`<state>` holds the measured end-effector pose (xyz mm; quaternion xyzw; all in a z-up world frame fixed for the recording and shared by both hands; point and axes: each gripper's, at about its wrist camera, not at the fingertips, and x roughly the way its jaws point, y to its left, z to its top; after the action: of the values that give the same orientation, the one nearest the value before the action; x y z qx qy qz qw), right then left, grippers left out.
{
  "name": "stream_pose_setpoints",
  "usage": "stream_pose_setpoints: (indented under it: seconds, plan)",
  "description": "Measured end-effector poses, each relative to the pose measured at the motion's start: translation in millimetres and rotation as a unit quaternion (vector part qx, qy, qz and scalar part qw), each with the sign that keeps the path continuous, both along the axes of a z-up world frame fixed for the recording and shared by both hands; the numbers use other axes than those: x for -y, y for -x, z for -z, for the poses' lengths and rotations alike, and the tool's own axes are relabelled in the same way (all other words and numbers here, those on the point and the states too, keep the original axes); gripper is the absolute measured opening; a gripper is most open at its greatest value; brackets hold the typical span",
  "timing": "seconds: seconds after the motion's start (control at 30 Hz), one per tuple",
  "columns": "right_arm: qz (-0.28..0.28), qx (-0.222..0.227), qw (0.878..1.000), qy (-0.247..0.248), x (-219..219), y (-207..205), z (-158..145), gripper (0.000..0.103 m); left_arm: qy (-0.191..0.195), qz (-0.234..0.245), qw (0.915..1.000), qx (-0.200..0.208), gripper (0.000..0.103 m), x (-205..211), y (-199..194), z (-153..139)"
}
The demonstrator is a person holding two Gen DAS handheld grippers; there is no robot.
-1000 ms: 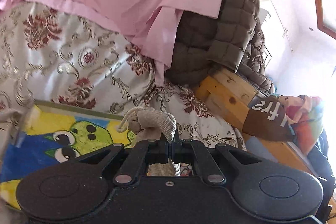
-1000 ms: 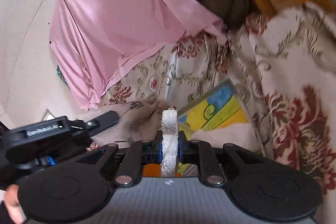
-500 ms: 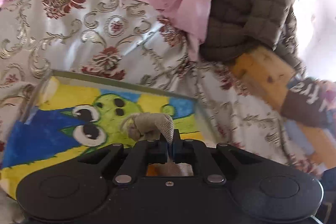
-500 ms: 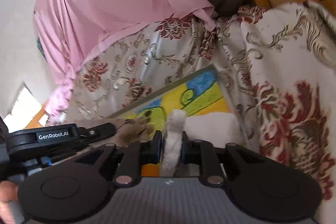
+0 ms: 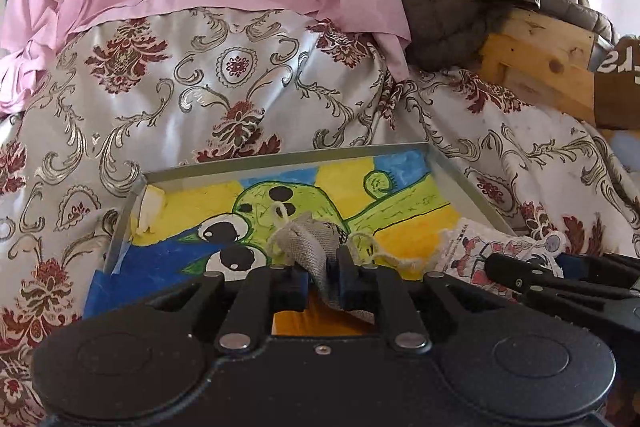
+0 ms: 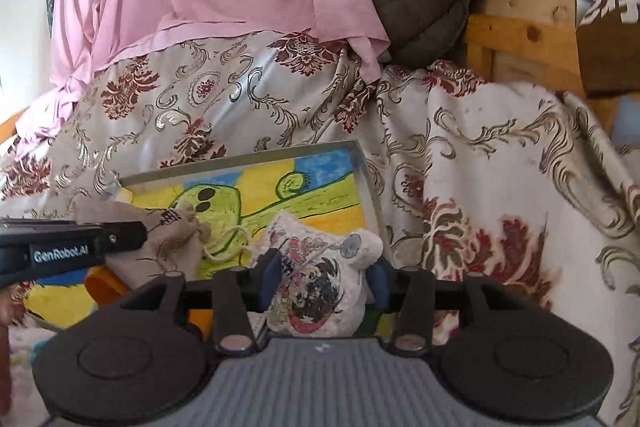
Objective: Organize soft objects
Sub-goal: 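Open both grippers to release the bag and pouch onto the tray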
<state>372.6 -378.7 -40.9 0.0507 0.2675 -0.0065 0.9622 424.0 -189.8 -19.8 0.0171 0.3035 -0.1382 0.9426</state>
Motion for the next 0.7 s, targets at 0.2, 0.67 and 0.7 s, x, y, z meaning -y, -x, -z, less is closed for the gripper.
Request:
stream_pose_setpoints:
  seconds: [0.2, 0.67, 0.7]
  plan:
    - [0.007, 0.007, 1.0, 0.024, -0.8, 6.1, -5.4, 0.069, 0.012, -0.007, 0.9999, -0.006, 0.036, -4.1, 2.9, -2.0]
    - [0.026, 0.075, 0.996, 0.036, -2.2, 62.0, -38.7, 0.09, 0.012, -0.045, 0.9986, 0.024, 0.07, -8.1, 47.0, -25.2]
    - [0.028, 0.081, 0.996, 0.035, -1.0, 67.0, -42.4, 0.091, 0.016, -0.046, 0.9983, 0.032, 0.073, -8.9, 53.2, -28.1]
